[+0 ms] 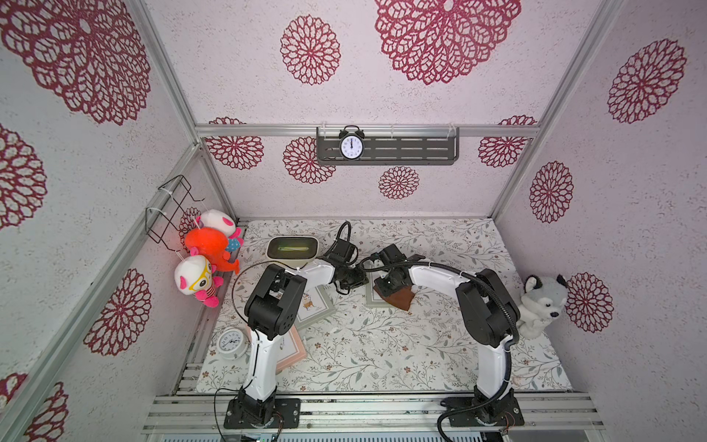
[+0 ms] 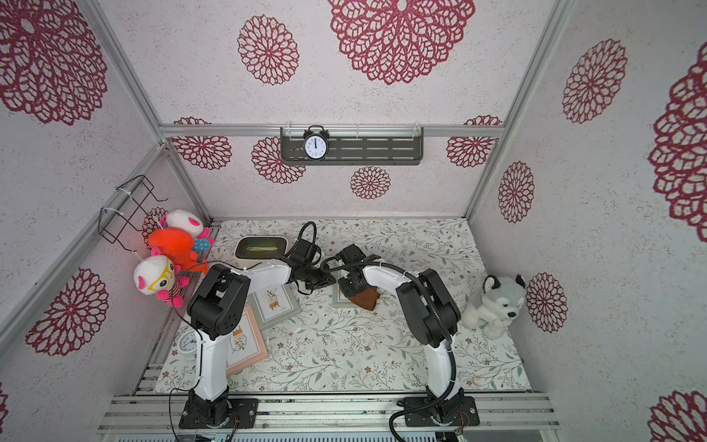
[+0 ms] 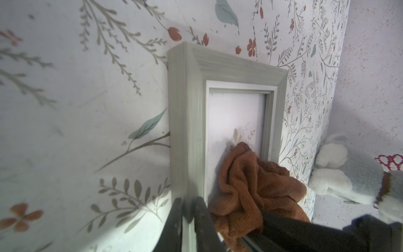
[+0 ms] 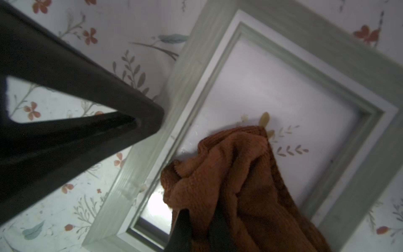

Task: Wipe the picture frame with a cloth
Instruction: Wipe the dirt from the picture frame.

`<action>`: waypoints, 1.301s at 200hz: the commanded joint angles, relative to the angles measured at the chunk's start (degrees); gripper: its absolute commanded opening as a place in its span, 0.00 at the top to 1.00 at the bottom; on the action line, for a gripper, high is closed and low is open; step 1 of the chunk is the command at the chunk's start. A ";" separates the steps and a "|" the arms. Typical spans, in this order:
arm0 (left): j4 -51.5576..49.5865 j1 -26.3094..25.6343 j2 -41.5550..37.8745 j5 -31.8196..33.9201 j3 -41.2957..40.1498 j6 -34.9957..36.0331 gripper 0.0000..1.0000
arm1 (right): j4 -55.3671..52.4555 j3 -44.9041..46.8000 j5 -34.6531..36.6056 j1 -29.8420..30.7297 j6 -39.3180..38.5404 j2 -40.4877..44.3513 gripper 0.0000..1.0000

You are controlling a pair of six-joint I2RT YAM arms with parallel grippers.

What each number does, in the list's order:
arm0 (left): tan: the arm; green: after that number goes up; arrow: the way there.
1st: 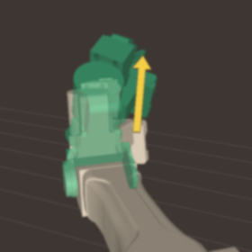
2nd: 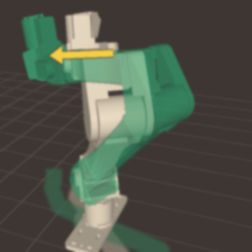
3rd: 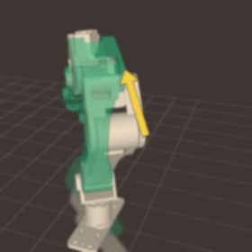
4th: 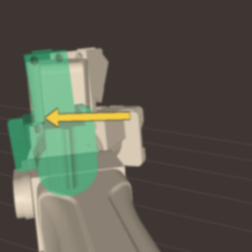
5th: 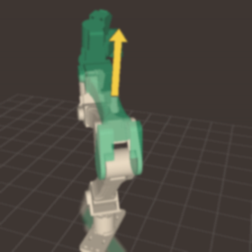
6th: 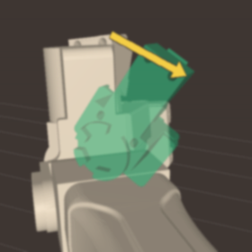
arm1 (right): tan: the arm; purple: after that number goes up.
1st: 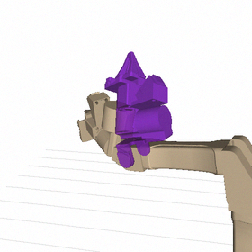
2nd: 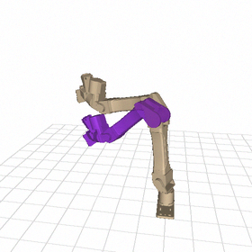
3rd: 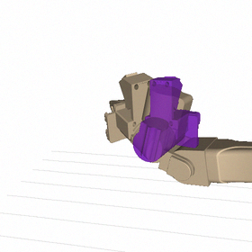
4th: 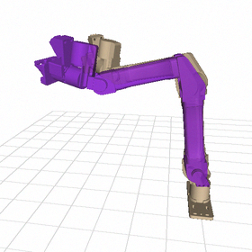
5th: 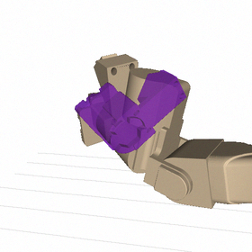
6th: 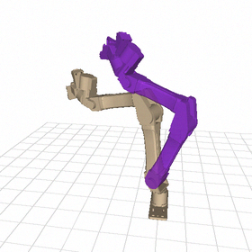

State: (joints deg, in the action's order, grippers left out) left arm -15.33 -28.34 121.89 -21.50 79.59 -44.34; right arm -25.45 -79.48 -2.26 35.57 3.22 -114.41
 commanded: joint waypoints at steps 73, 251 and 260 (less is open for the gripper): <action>-8.12 0.15 6.67 5.40 -1.81 0.57 0.86 | -1.66 3.96 -4.57 3.39 -3.95 -0.03 1.00; -8.84 1.08 7.73 6.03 -1.46 2.22 0.86 | -3.43 13.10 10.59 -0.18 -15.51 7.28 1.00; -8.84 1.22 7.81 5.98 -1.46 2.31 0.86 | -4.41 12.62 11.57 -0.99 -15.99 7.61 1.00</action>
State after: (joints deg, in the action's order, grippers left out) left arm -15.14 -27.66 123.28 -22.92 81.12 -43.03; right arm -19.99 -69.65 4.97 37.58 -8.99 -107.98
